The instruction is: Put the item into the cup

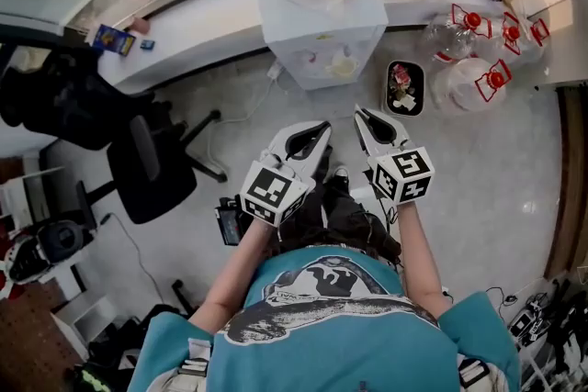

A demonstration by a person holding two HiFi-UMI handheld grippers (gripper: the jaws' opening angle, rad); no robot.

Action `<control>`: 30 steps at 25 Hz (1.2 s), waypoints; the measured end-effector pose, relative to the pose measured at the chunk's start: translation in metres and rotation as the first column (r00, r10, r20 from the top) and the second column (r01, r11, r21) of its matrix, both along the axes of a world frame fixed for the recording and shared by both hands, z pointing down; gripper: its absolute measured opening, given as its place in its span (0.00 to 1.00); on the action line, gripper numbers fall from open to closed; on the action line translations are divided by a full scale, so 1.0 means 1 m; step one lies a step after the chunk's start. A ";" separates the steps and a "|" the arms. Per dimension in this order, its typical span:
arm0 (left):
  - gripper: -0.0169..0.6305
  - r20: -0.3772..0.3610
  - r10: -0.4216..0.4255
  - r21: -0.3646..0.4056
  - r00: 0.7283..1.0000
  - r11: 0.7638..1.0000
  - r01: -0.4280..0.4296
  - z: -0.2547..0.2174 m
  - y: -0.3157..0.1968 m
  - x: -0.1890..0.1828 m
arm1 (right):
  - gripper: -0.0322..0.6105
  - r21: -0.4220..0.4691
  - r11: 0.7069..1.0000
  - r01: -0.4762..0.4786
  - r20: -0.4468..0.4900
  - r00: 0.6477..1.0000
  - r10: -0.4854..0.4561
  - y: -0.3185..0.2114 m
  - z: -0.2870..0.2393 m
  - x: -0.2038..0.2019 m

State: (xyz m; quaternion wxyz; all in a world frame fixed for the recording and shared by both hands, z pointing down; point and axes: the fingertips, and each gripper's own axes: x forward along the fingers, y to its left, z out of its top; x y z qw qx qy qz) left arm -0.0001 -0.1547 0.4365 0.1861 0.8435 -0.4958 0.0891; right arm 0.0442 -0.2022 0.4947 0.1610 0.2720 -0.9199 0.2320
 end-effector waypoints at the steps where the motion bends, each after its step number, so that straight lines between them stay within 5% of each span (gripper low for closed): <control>1: 0.03 0.000 0.006 -0.005 1.000 1.000 -0.006 0.003 -0.004 -0.002 | 0.10 0.000 1.000 0.000 -0.010 1.000 0.000 -0.005 0.006 -0.003; 18: 0.03 0.041 0.020 -0.021 0.999 1.000 -0.019 0.074 -0.060 -0.034 | 0.10 -0.051 0.999 -0.017 -0.199 0.980 0.007 -0.084 0.146 -0.037; 30: 0.03 0.006 0.009 -0.050 1.000 0.999 -0.009 0.105 -0.080 -0.037 | 0.10 -0.206 0.963 -0.176 -0.166 0.976 0.143 -0.135 0.221 -0.052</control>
